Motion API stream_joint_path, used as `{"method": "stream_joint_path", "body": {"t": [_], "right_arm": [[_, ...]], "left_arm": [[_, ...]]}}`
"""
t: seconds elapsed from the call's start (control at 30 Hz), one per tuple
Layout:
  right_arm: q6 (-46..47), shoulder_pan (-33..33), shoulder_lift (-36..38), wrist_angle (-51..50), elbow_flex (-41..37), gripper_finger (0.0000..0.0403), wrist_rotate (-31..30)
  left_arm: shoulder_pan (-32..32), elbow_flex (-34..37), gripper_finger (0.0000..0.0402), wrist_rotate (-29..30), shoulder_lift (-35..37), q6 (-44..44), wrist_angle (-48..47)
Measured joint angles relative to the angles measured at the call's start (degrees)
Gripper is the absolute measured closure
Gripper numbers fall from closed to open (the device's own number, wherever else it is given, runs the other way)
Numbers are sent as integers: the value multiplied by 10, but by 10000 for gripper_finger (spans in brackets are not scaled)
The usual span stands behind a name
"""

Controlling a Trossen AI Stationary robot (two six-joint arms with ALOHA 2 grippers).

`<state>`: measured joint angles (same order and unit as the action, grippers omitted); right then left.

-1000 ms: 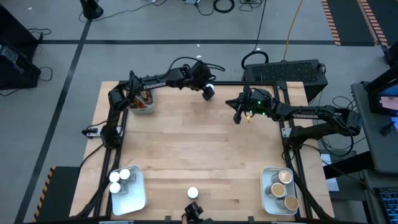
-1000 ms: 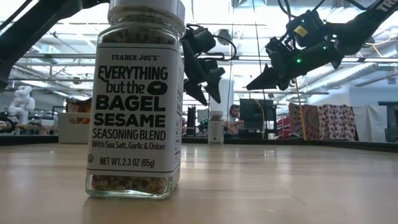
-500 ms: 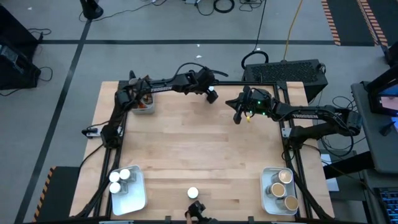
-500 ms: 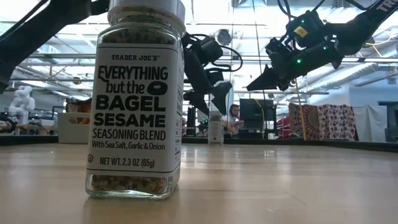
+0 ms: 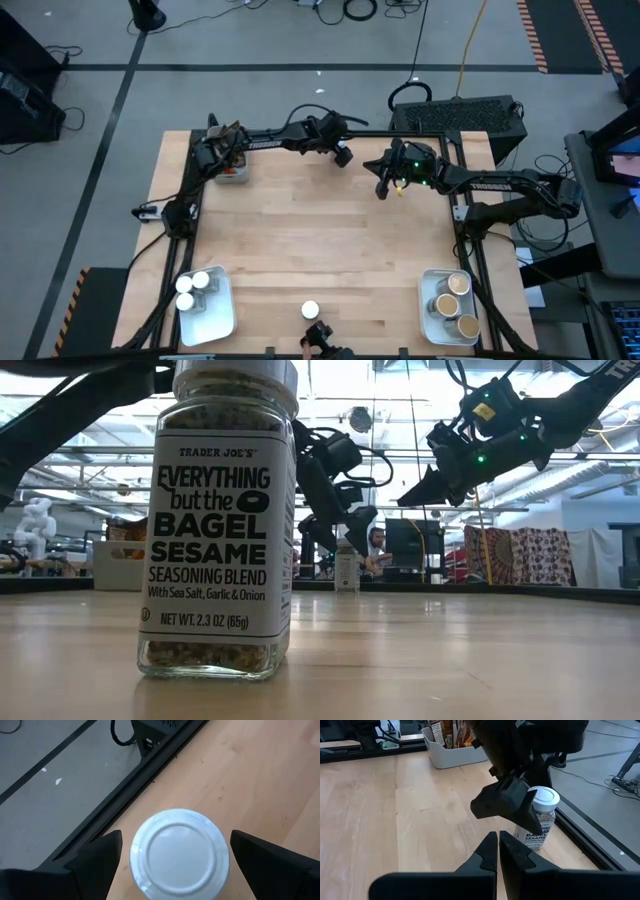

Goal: Sort spices by type
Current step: Put the white seasoning bottle into the bottom left white bin

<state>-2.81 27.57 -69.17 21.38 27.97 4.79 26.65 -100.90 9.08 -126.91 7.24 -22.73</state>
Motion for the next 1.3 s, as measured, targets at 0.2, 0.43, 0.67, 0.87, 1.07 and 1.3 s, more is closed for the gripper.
{"method": "stream_joint_path", "body": {"t": [0.2, 0.43, 0.67, 0.87, 1.07, 1.3], "right_arm": [[0, 1, 0, -2, 0, 403, 0], [0, 1, 0, -3, 0, 403, 0], [2, 1, 0, -5, 0, 403, 0], [1, 1, 0, -6, 0, 403, 0], [1, 1, 0, -7, 0, 403, 0], [2, 1, 0, -7, 0, 403, 0]], "left_arm": [[0, 0, 33, 0, 0, 0, 9], [0, 0, 99, 0, 0, 2, 8], [0, 0, 194, -6, 1, 15, 11], [-1, 2, 194, -21, 18, 14, -4], [-4, 1, 194, -49, 78, -3, -59], [-30, 1, 194, -69, 175, -41, -175]]}}
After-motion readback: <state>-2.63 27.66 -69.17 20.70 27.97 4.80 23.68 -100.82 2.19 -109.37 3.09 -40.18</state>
